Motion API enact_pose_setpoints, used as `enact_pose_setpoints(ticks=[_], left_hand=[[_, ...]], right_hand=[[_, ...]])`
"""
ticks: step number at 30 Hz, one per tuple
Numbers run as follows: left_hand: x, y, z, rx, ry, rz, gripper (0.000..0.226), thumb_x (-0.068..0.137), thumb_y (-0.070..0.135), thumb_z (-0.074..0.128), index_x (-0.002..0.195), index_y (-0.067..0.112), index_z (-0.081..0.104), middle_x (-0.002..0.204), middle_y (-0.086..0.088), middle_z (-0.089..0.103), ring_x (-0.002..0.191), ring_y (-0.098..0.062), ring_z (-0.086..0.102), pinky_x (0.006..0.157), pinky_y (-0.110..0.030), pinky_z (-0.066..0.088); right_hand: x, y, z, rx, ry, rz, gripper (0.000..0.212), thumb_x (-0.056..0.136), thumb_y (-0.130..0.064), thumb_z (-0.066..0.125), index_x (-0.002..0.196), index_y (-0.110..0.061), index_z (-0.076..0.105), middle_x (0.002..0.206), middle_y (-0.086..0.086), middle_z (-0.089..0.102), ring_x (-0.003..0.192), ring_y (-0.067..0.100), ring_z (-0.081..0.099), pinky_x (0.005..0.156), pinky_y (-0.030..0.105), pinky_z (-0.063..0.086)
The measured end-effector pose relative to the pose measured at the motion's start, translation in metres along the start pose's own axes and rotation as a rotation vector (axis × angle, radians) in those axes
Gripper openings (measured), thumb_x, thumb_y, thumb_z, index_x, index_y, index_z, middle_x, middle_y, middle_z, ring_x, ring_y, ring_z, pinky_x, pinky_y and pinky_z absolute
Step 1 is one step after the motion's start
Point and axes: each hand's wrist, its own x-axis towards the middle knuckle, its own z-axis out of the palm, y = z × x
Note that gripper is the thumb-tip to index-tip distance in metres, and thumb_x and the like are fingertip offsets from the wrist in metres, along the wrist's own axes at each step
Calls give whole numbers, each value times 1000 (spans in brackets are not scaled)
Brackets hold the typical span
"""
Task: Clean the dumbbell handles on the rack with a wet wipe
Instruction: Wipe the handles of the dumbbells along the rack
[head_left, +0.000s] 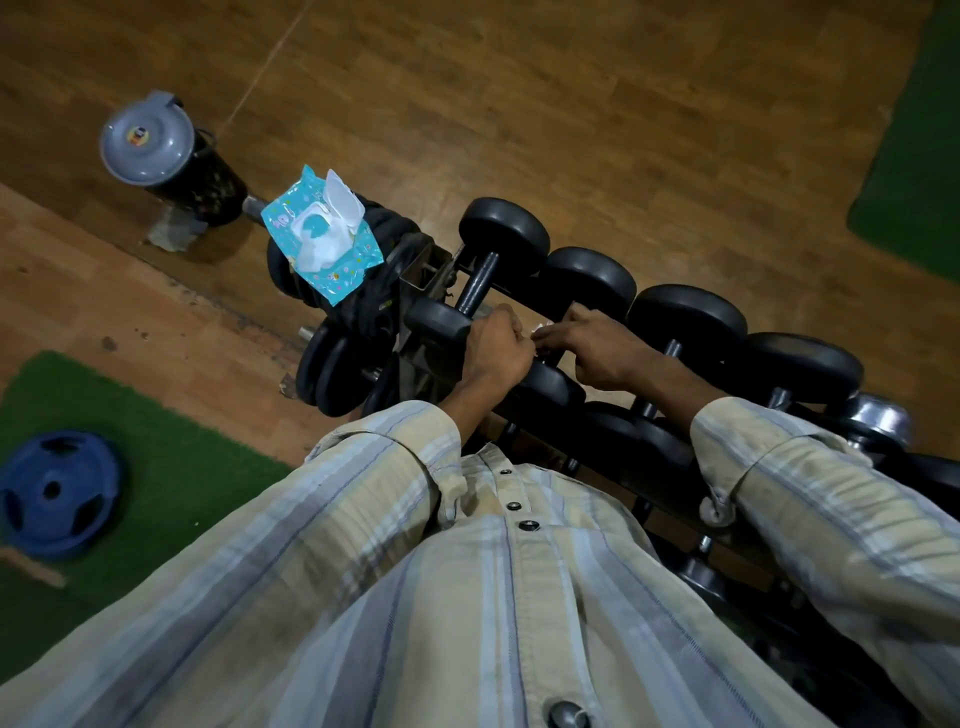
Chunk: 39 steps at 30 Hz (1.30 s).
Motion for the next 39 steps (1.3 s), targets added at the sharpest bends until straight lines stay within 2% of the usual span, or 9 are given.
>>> enact_pose_setpoints(ticks=[8, 14, 18, 21, 24, 27, 30, 34, 39], left_hand=[[4, 4, 3, 18, -19, -50, 3, 89, 15, 61, 91, 14, 60, 103, -4, 67, 93, -26, 65, 79, -34, 54], [13, 14, -2, 22, -44, -92, 4, 90, 14, 57, 89, 15, 61, 105, -4, 66, 93, -25, 60, 80, -33, 49], [26, 22, -4, -29, -84, -105, 10, 87, 9, 56, 85, 16, 63, 95, -6, 67, 94, -26, 64, 85, -39, 55], [36, 26, -5, -59, -119, -114, 17, 87, 5, 55, 91, 13, 68, 100, -7, 70, 100, -26, 65, 86, -33, 52], [47, 30, -3, -116, -138, -146, 26, 89, 3, 55, 105, 14, 72, 115, -8, 71, 111, -26, 64, 95, -35, 53], [59, 32, 4, -156, -169, -221, 28, 93, 3, 56, 113, 11, 73, 120, -6, 70, 115, -26, 63, 100, -39, 55], [70, 33, 15, -200, -173, -305, 8, 88, 7, 64, 84, 9, 70, 85, -8, 66, 90, -33, 73, 82, -47, 63], [78, 34, 34, -317, -150, -395, 33, 87, 7, 69, 60, 14, 52, 65, -14, 60, 56, -27, 67, 61, -45, 65], [81, 33, 37, -311, -52, -375, 26, 83, 18, 81, 61, 19, 66, 68, -5, 73, 72, -28, 75, 69, -37, 64]], right_hand=[[-17, -7, 24, -136, 319, 338, 77, 70, 5, 65, 144, -14, 54, 155, -2, 47, 121, 32, 47, 85, 43, 41], [-7, -26, 38, 541, 622, 651, 64, 74, 17, 46, 133, -3, 63, 140, 13, 60, 126, 30, 55, 106, 35, 46], [13, -36, 34, 1091, 678, 984, 39, 83, 8, 48, 109, -6, 72, 97, 5, 70, 87, 16, 64, 75, 27, 51], [30, -24, 26, 1601, 714, 1151, 35, 74, 20, 40, 71, -5, 64, 57, 0, 56, 56, 15, 47, 49, 25, 38], [37, -12, 22, 1920, 802, 1222, 35, 63, 27, 29, 60, -4, 47, 53, 6, 43, 49, 20, 37, 38, 22, 28], [39, -4, 29, 2018, 730, 1167, 31, 41, 17, 33, 63, -2, 44, 60, 9, 44, 48, 20, 43, 41, 22, 32], [42, 2, 36, 1997, 627, 1168, 26, 39, 11, 36, 60, -4, 42, 63, 11, 42, 56, 24, 43, 50, 27, 37], [47, 4, 41, 2010, 520, 1226, 21, 40, 8, 33, 56, -2, 43, 61, 13, 43, 56, 27, 47, 54, 28, 40], [40, -1, 29, 1894, 530, 1333, 42, 64, 24, 33, 72, -6, 61, 66, 7, 56, 58, 18, 51, 44, 22, 32]])
